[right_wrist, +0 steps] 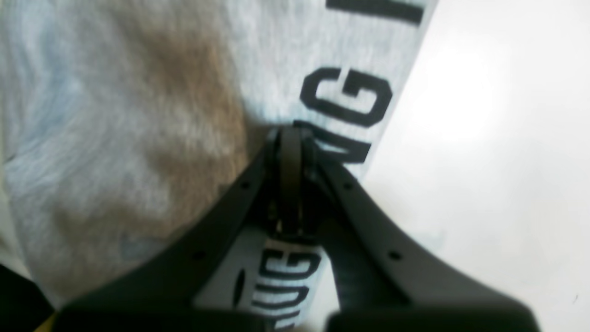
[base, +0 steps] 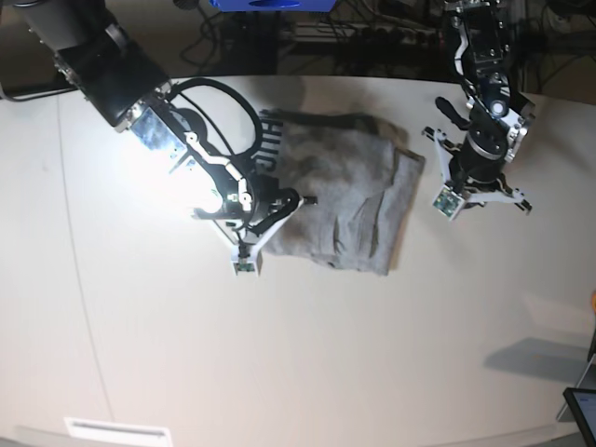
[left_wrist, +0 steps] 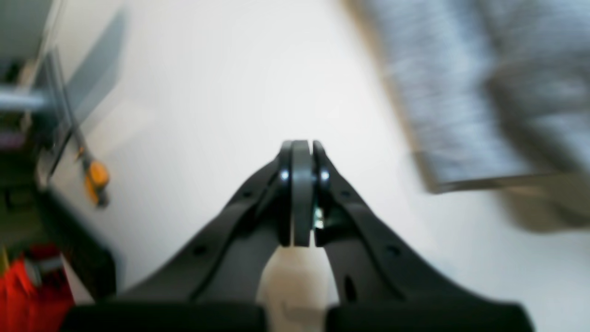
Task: Fold the T-shirt properly
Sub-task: 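Lower the left gripper onto the shirt's side and pinch the fabric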
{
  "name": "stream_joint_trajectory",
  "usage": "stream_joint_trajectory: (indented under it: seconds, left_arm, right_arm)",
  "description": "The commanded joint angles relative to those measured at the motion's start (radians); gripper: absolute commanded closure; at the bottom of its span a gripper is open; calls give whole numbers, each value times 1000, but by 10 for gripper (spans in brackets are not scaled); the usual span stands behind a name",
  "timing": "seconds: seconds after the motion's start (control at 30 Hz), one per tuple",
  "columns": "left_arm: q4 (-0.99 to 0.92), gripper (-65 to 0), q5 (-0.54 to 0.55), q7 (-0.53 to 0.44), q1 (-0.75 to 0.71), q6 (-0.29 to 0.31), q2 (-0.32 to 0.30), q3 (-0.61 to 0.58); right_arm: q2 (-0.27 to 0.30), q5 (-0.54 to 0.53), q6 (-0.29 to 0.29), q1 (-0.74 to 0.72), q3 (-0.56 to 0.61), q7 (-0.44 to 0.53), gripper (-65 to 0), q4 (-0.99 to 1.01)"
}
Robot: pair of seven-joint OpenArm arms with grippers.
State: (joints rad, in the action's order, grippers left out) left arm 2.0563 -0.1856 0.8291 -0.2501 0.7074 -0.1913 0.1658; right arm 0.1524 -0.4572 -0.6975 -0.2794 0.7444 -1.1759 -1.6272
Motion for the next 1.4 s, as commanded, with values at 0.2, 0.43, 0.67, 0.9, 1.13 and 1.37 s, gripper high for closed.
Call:
stream_joint_trajectory:
  seconds: [0.2,0.43,0.67,0.9,1.13,1.37]
  left_arm:
    - [16,0,627,172,96,-9,-7,174]
    - [13,0,883,236,140,-9,-4,88]
    - [8,0,880,235,134,-9,-1,-177]
    - [-24,0,820,235,114,-9,-40,-314]
    - [-32,0,542,235,61,-9,-38,-414]
    - [-116,0,392,235,19,-9,-61,-400]
  right_arm:
    - [-9,4,-1,-22,-3,14,0,2]
    - [-35,-1,-1,-21,-3,7,0,-6]
    - [-37,-1,-1,-21,-12,3,0,-123]
    - [-30,-1,-1,-21,-58,-22,0,-167]
    - [-21,1,-1,-21,-58,-20,0,-167]
    - [-9,2,-1,-21,-72,-17,0,-167]
